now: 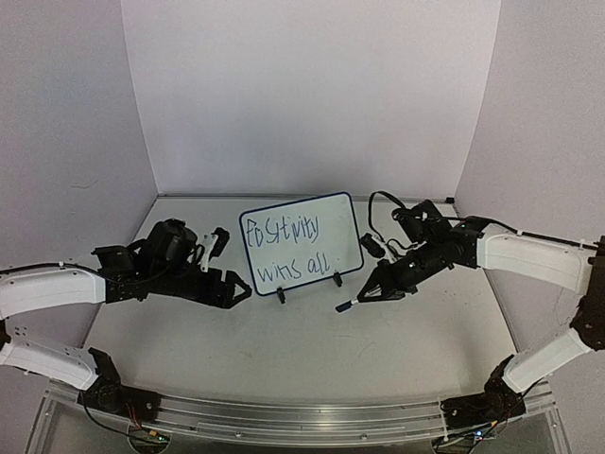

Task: Write a sentence on the whiteboard
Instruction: Put down the whiteboard marker at the center of the board, then reset both arms

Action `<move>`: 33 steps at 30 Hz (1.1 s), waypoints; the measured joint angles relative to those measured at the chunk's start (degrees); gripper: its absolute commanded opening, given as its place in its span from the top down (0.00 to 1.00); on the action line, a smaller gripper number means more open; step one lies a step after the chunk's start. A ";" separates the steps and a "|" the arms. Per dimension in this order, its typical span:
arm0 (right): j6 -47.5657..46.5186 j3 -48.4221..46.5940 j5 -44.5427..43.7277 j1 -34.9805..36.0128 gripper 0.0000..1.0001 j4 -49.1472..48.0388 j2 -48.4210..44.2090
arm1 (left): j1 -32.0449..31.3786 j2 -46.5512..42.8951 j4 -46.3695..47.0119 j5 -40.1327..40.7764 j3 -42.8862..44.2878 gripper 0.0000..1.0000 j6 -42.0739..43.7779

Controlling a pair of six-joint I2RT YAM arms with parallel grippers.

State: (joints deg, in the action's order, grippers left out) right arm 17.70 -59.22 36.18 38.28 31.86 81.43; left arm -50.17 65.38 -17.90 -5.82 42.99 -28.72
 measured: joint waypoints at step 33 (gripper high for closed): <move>8.26 6.76 -24.28 -3.39 0.06 -21.48 9.97 | 34.88 3.01 14.14 3.69 -10.23 0.17 4.52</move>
State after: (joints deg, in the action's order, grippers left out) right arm 25.96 -52.46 11.90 34.89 10.38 91.40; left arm -15.29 68.39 -3.76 -2.13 32.76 -24.19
